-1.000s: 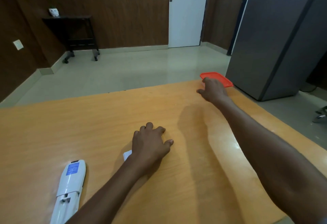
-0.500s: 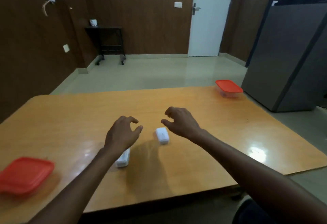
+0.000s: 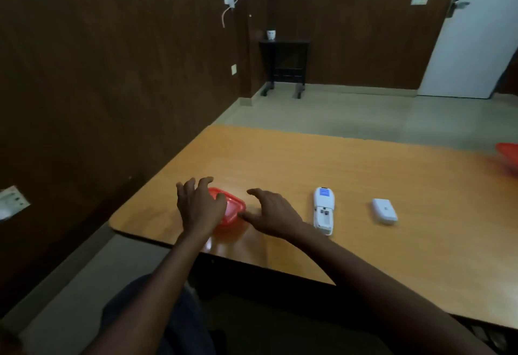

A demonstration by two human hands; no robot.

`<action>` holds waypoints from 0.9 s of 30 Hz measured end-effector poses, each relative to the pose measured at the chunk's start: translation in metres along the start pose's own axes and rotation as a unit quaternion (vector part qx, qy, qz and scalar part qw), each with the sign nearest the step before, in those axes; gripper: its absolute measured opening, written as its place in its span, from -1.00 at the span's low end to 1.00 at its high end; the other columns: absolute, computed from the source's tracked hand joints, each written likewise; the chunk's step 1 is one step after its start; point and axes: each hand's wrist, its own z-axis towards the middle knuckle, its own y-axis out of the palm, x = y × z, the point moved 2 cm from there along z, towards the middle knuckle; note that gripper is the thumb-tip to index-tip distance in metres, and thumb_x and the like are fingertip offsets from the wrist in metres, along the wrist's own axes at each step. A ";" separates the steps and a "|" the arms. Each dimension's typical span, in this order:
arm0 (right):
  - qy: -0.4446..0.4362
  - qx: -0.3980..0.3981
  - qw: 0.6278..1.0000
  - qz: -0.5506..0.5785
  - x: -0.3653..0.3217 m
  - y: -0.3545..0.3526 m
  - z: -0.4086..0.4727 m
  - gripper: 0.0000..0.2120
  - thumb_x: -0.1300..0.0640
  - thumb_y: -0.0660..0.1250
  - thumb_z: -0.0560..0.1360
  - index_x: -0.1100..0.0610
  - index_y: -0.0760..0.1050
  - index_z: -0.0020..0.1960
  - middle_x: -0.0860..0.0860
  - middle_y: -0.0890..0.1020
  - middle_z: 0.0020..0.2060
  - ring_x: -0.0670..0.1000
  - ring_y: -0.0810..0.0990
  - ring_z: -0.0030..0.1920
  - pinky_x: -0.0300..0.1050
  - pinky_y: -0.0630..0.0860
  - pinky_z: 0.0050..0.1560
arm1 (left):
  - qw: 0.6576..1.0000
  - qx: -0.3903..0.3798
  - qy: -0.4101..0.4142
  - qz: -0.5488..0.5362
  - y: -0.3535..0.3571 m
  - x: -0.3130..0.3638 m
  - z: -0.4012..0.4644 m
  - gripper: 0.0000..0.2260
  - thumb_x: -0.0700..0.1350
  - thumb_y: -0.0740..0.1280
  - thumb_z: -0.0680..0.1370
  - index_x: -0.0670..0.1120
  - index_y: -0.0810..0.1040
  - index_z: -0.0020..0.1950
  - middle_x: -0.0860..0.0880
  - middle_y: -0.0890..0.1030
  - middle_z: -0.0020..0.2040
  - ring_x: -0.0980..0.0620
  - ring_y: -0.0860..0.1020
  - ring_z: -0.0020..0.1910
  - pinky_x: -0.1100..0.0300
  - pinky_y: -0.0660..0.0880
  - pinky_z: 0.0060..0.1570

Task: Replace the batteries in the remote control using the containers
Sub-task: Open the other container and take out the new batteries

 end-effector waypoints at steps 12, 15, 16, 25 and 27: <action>0.077 0.038 0.988 0.132 0.016 -0.010 -0.021 -0.55 0.17 0.46 0.48 0.15 0.56 0.35 0.11 0.55 0.31 0.08 0.56 0.26 -0.12 0.40 0.38 | 0.911 -0.090 -0.147 -0.376 0.012 0.006 0.009 -0.59 -0.31 0.37 0.49 -0.18 0.55 0.35 -0.23 0.56 0.23 -0.18 0.61 -0.02 0.01 0.67 -0.21; 0.126 0.081 0.972 0.180 0.037 -0.049 -0.047 -0.52 0.01 0.50 0.48 0.14 0.57 0.34 0.05 0.54 0.29 0.02 0.52 0.29 -0.07 0.42 0.37 | 0.849 -0.178 -0.137 -0.479 0.029 0.044 -0.018 -0.63 -0.43 0.34 0.50 -0.28 0.54 0.31 -0.28 0.59 0.13 -0.17 0.62 -0.11 0.14 0.64 -0.39; 0.130 0.093 0.974 0.162 0.044 -0.063 -0.055 -0.46 -0.07 0.52 0.45 0.13 0.56 0.35 0.03 0.53 0.29 0.01 0.49 0.31 -0.14 0.38 0.34 | 0.829 -0.211 -0.136 -0.499 0.037 0.055 -0.026 -0.59 -0.44 0.35 0.48 -0.28 0.52 0.32 -0.31 0.59 0.16 -0.19 0.62 -0.07 0.11 0.66 -0.34; 0.102 0.117 0.983 0.093 0.109 -0.138 -0.123 -0.18 -0.31 0.52 0.26 -0.05 0.46 0.45 -0.10 0.35 0.51 0.02 0.31 0.48 0.20 0.46 0.37 | 0.695 -0.427 -0.139 -0.562 0.091 0.122 -0.088 -0.57 0.10 0.33 0.60 -0.21 0.55 0.30 -0.20 0.52 0.11 -0.24 0.59 -0.13 -0.20 0.64 -0.04; 0.090 0.095 0.987 0.094 0.118 -0.138 -0.134 -0.19 -0.28 0.52 0.32 -0.08 0.40 0.49 -0.14 0.26 0.55 -0.04 0.19 0.54 0.21 0.36 0.45 | 0.683 -0.469 -0.131 -0.545 0.103 0.129 -0.093 -0.51 0.22 0.25 0.62 -0.13 0.54 0.35 -0.21 0.52 0.21 -0.32 0.64 -0.05 -0.27 0.61 0.00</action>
